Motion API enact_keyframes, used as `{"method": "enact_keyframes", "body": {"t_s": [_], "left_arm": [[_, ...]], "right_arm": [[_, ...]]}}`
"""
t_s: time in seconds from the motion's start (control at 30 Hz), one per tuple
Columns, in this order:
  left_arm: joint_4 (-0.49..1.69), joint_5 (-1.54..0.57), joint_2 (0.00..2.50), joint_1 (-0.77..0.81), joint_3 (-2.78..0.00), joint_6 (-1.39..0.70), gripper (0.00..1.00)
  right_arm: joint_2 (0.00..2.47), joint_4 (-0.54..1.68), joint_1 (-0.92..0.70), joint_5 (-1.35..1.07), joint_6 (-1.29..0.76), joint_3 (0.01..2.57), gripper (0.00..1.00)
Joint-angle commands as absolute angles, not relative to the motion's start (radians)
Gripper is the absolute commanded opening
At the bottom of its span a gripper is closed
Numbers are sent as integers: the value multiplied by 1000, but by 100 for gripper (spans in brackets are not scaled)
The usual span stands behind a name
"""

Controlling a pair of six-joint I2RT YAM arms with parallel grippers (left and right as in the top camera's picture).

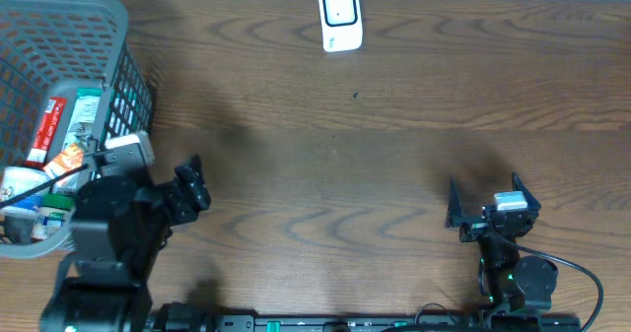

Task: Scan the item barcode
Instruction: 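Raise the left gripper and move it over the grey basket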

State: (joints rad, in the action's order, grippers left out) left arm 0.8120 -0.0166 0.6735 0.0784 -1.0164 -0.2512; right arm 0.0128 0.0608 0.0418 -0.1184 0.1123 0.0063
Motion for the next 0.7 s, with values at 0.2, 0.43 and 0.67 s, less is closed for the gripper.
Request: {"method": "enact_keyframes", "body": {"t_s": [0.2, 0.43, 0.67], "left_arm": [[767, -8, 668, 73, -1135, -79, 82], [777, 4, 668, 73, -1136, -83, 98], [796, 16, 672, 73, -1139, -205, 98]], "right_arm": [[13, 64, 46, -121, 98, 6, 99], [13, 64, 46, -121, 98, 6, 99], [13, 64, 46, -121, 98, 6, 99]]}}
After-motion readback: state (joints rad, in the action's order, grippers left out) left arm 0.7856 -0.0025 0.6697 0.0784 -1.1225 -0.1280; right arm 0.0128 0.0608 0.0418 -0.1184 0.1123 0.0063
